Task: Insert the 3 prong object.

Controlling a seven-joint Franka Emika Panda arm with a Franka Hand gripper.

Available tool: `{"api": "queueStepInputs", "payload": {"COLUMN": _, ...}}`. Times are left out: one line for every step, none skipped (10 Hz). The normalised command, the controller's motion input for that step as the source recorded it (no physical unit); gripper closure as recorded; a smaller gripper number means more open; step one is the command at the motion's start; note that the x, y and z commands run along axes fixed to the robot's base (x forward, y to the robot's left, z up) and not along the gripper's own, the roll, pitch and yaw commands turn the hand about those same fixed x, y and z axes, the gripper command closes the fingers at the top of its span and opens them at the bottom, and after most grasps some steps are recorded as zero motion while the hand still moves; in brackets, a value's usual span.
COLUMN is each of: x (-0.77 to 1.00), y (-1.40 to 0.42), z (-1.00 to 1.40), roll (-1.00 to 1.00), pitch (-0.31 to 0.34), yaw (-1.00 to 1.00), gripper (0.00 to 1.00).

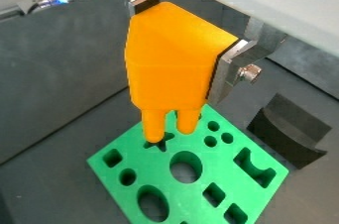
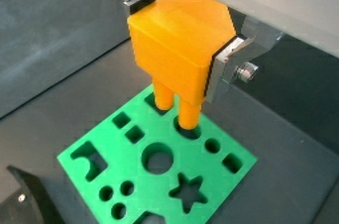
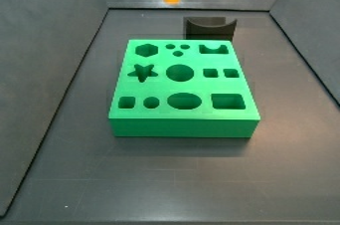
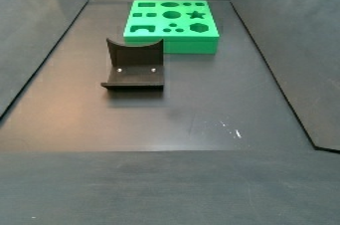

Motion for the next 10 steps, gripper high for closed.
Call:
{"api": "queueStepInputs", "payload": {"x": 0.00, "y": 0.55, "z": -1.00, "roll": 0.01, "pitch": -0.070, "yaw": 0.13, "gripper": 1.00}}
{"api": "queueStepInputs", "payload": {"x": 0.23, "y": 0.62, "z": -0.84, "roll": -0.14, "pitch": 0.000, "yaw": 0.19, "gripper": 1.00}}
{"api": "queueStepInputs", "payload": {"x": 0.07, "y": 0.46, "z": -0.74, "roll": 0.00, "pitch": 0.013, "yaw": 0.26, "gripper": 1.00}}
{"api": "queueStepInputs", "payload": {"x": 0.20, "y": 0.39, "z": -0.66, "roll": 0.00, "pitch": 0.043, "yaw": 0.12, "gripper": 1.00}}
{"api": "queueStepInputs", "payload": {"x": 0.27, "y": 0.36, "z": -0.59, "roll": -0.08, "pitch": 0.000, "yaw": 0.00, "gripper": 1.00}}
{"api": "queueStepInputs", "payload": {"x": 0.13, "y": 0.42, "z": -0.55, "roll": -0.09, "pitch": 0.000, "yaw": 0.00, "gripper": 1.00}}
{"api": "queueStepInputs", "payload": {"x": 0.01, "y": 0.45, "z": -0.52, "roll": -0.02, "pitch": 0.000, "yaw": 0.00, "gripper": 1.00}}
{"api": "queueStepInputs", "payload": {"x": 0.02, "y": 0.35, "z": -0.43, "roll": 0.00, "pitch": 0.000, "yaw": 0.00, "gripper": 1.00}}
{"api": "queueStepInputs", "payload": {"x": 0.00, "y": 0.38, "z": -0.33, "roll": -0.02, "pitch": 0.000, "yaw": 0.00, "gripper": 1.00}}
{"api": "queueStepInputs", "payload": {"x": 0.00, "y": 0.37, "z": -0.40, "roll": 0.00, "pitch": 0.000, "yaw": 0.00, "gripper": 1.00}}
